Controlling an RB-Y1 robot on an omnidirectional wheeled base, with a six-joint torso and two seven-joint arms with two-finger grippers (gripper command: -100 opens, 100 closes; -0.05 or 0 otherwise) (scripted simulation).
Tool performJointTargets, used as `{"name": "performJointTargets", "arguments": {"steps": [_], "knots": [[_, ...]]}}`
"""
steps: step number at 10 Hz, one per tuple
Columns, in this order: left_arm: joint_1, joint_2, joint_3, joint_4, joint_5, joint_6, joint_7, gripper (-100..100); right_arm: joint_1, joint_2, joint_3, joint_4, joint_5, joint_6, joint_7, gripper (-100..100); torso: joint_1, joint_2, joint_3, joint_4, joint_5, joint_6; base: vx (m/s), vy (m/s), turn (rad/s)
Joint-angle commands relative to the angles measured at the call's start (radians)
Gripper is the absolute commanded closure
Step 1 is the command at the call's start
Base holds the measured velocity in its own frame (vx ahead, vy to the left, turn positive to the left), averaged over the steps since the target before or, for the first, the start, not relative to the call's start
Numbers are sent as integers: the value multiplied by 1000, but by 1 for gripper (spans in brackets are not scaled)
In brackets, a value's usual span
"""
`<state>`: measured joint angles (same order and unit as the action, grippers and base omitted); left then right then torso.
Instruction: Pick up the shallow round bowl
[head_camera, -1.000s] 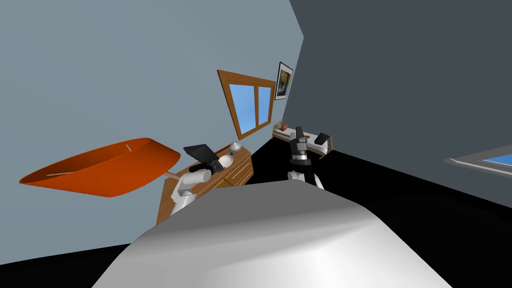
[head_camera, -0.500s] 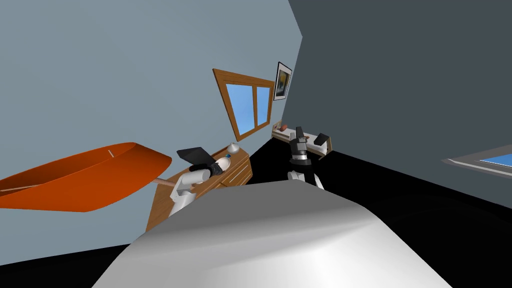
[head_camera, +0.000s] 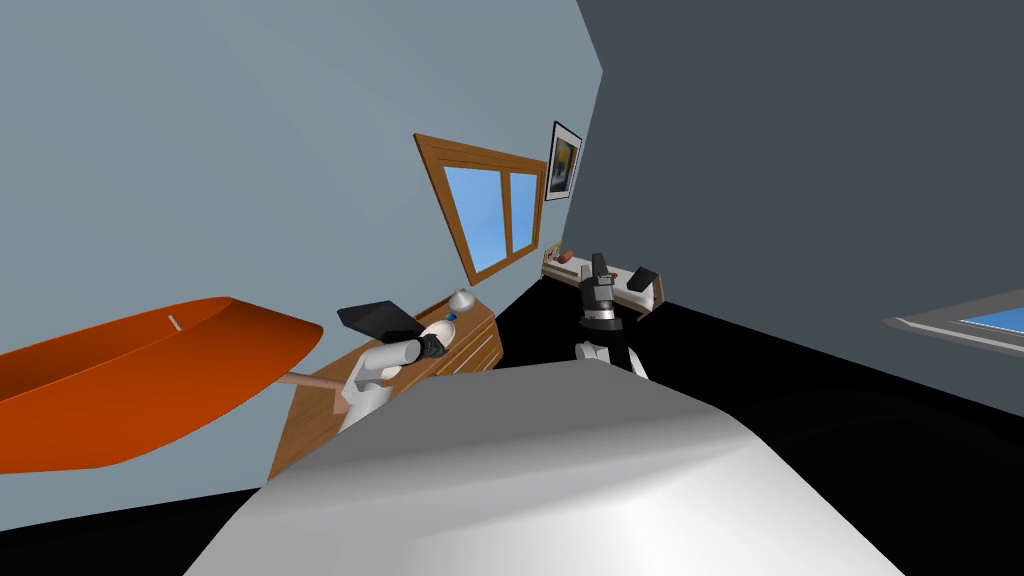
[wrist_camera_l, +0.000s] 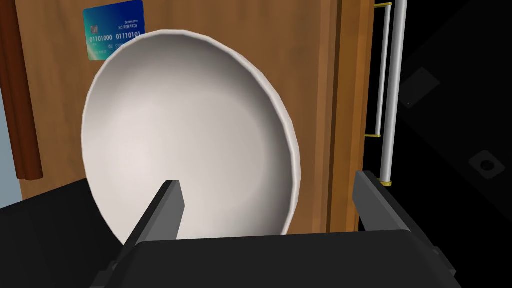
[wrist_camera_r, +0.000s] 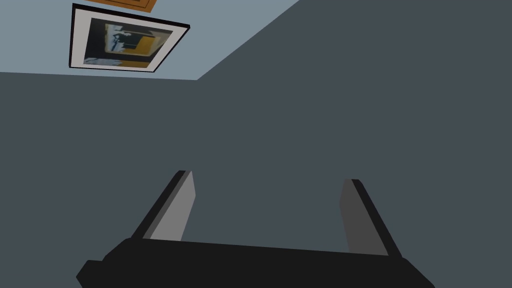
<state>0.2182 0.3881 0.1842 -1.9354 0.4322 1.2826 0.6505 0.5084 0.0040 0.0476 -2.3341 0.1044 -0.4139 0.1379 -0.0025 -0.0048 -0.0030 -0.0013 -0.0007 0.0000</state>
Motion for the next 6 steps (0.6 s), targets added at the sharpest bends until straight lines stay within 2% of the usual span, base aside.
{"name": "performJointTargets", "arguments": {"steps": [1,2,3,4,6], "knots": [[5,-2,0,13,4,29,12,-100,0,0,0,0,0,0,0,0,0,0,0,0,0,0,55,-37,-12],[0,0,1,14,4,16,6,-100,0,0,0,0,0,0,0,0,0,1,1,0,0,0,21,-15,0],[0,0,1,16,5,18,6,0,0,0,0,0,0,0,0,0,1,3,2,1,0,0,0,0,0],[-5,-7,-1,44,-1,-4,-3,-100,0,0,0,0,0,0,0,0,2,4,3,1,0,0,10,0,-5],[-15,-19,-6,90,-10,-40,-19,-100,0,0,0,0,0,0,0,0,3,4,3,1,1,0,15,2,-7]]}}
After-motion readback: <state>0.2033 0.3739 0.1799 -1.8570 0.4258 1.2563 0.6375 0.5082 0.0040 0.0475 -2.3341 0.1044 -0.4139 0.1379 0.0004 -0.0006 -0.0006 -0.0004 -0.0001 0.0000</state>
